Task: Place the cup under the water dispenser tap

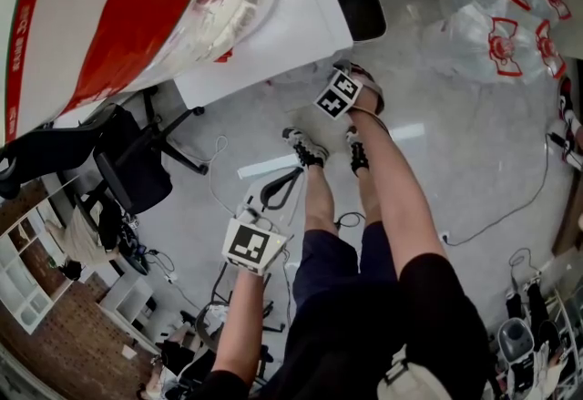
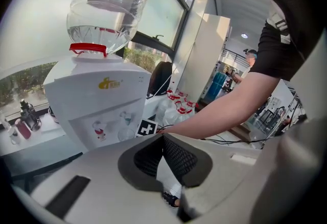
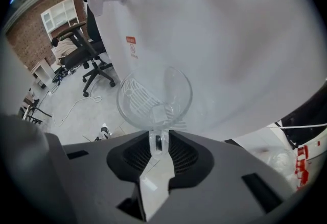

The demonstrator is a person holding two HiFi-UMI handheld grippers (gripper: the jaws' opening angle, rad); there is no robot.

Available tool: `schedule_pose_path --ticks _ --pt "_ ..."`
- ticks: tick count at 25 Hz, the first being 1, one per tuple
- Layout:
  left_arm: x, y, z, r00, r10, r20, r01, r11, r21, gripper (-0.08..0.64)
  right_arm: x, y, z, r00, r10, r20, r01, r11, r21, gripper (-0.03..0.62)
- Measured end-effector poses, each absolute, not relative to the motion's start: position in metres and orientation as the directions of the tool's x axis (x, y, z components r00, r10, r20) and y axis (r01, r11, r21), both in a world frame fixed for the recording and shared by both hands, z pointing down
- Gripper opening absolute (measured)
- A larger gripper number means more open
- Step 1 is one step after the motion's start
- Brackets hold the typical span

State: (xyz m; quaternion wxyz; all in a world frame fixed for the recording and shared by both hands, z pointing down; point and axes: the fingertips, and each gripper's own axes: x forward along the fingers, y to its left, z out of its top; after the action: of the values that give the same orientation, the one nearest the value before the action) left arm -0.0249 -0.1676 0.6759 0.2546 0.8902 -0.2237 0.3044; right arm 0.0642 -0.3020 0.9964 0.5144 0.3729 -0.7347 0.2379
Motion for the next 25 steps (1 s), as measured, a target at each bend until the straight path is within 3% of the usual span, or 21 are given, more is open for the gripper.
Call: schedule_pose_path --ticks 15,22,25 --pt "-0.019 -0.176 0.668 0.725 -0.266 0.635 -0.552 -0.777 0.304 0.0 0.075 -0.281 0.973 -0.172 -0.397 0.902 -0.801 0.589 0.106 0.15" --pt "-0.017 -0.167 0.654 0.726 -0.286 0.626 -0.561 -0.773 0.297 -0.002 0.088 -0.258 0.944 -0.198 -0.412 0.889 -0.839 0.54 0.063 0.142" --pt "-0.018 -0.163 0.644 0.723 -0.301 0.622 -0.57 -0.769 0.291 0.0 0.092 -0.231 0.926 -0.244 -0.379 0.893 -0.857 0.515 -0.016 0.075"
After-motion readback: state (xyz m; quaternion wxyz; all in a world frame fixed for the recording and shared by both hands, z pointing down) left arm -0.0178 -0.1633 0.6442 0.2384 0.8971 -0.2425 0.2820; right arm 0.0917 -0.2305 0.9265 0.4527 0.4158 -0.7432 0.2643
